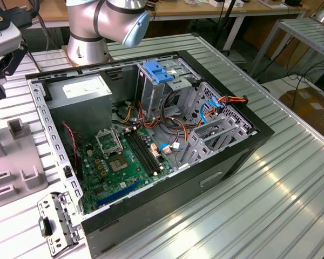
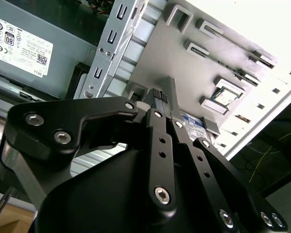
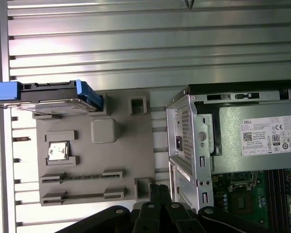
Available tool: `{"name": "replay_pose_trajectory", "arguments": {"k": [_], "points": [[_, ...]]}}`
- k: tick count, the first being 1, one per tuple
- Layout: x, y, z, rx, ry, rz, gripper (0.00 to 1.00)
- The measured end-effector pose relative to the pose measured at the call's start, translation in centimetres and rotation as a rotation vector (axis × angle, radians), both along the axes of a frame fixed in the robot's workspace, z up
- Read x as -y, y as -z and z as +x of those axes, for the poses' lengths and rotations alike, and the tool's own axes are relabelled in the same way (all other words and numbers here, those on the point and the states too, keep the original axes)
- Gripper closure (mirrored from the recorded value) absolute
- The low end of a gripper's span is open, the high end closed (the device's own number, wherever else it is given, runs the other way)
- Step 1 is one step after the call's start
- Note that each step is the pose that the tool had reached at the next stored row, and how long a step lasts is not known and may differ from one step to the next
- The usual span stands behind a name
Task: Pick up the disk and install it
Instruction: 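Reach for the disk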
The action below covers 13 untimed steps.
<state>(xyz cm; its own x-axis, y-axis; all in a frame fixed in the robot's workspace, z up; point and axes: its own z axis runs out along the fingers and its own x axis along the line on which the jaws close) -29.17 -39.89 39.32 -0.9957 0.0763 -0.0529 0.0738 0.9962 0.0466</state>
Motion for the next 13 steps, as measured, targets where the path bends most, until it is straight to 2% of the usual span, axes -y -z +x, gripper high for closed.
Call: {"name": "replay_pose_trajectory", "arguments": {"k": [13], "points": [[0.0, -0.01, -0.34, -0.0001, 0.0, -0.0001, 0.89]]}}
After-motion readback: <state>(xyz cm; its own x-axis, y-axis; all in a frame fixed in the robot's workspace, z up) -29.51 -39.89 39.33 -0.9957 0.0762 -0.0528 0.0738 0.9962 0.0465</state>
